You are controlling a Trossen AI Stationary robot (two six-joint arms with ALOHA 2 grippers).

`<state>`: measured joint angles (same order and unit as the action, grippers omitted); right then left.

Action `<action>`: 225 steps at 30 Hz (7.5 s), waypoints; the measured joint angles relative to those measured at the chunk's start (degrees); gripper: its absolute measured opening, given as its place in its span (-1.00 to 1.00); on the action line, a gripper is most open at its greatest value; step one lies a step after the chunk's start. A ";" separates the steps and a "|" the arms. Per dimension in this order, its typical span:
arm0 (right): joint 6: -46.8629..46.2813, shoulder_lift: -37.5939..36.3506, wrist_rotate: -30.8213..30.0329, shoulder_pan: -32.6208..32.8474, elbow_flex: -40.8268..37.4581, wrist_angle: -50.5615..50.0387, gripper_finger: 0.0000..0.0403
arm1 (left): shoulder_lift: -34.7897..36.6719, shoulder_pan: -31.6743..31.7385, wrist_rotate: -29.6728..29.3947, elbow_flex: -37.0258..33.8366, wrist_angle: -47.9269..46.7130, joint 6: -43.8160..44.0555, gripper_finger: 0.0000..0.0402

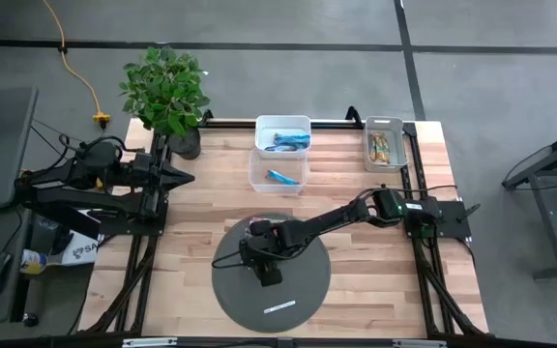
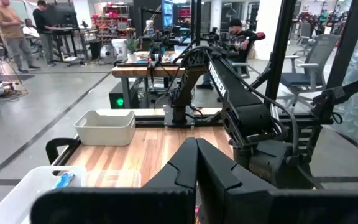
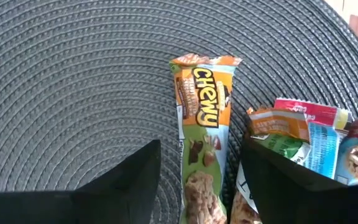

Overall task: Pick and place Granola Bars by type
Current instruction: Put the yellow granola bar into the gray bin

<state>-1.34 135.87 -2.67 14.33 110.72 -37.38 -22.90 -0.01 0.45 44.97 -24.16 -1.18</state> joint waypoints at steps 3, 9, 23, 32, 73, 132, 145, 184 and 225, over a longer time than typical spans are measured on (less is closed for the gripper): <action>0.09 0.00 -0.04 0.00 0.00 0.06 0.03 | -0.01 0.00 0.00 -0.01 -0.01 0.00 -1.00; 0.15 0.15 -0.06 -0.02 0.00 0.21 0.02 | 0.00 0.00 0.00 0.00 0.00 -0.01 -1.00; -0.15 0.93 0.24 -0.02 0.00 -0.13 -0.06 | 0.01 0.00 -0.02 0.00 0.00 0.01 -1.00; -0.17 0.96 1.75 0.02 0.00 -0.51 -0.39 | -0.01 0.00 0.00 0.00 0.00 -0.01 -1.00; -7.70 -9.72 17.75 -1.17 19.84 7.11 -0.77 | 0.01 0.00 -0.02 -0.01 -0.01 0.01 -1.00; -34.91 -54.16 -27.23 -51.37 -34.96 -39.50 -0.80 | 0.00 0.00 -0.01 0.00 0.00 -0.01 -1.00; -32.33 -57.66 -20.83 -63.07 -53.87 -14.63 -0.77 | -0.01 0.00 -0.02 0.00 0.00 -0.01 -1.00; -25.63 -57.57 -7.18 -65.51 -50.06 -3.14 -0.19 | -0.01 0.00 0.00 0.00 0.00 0.01 -1.00; -14.19 -45.40 -6.75 -5.68 -21.85 11.25 -0.17 | 0.00 0.00 0.00 -0.01 -0.02 -0.01 -1.00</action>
<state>-15.53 90.47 -9.42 8.64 88.87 -26.12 -22.91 -0.01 0.45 44.96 -24.18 -1.19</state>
